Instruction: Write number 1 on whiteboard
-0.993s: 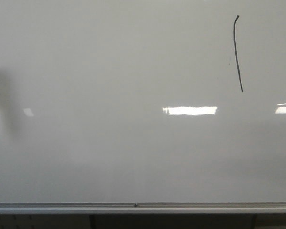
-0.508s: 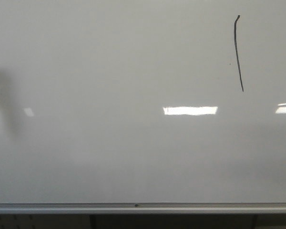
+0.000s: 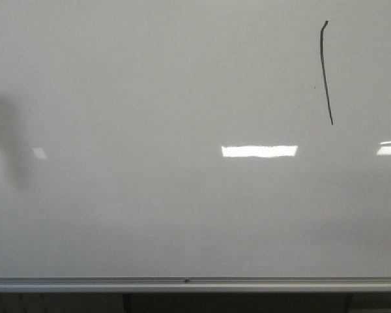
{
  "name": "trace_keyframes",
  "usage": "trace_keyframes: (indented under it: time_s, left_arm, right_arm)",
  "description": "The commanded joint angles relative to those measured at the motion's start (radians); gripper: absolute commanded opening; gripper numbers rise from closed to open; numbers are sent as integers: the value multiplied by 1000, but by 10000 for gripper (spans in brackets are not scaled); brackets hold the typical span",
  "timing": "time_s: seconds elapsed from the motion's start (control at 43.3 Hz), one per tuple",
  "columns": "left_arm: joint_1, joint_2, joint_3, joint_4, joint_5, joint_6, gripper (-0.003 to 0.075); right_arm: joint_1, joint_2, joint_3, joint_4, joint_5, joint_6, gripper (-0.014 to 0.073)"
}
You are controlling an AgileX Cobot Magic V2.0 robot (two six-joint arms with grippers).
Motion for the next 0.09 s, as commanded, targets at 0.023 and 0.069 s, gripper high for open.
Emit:
trace_keyframes:
  time_s: [0.023, 0.069]
  left_arm:
    - [2, -15, 22, -9, -80, -8, -20]
    - [2, -15, 22, -9, -80, -8, -20]
  right_arm:
    - [-8, -12, -23, 4, -71, -5, -116]
    - [-8, -12, -23, 4, -71, -5, -116]
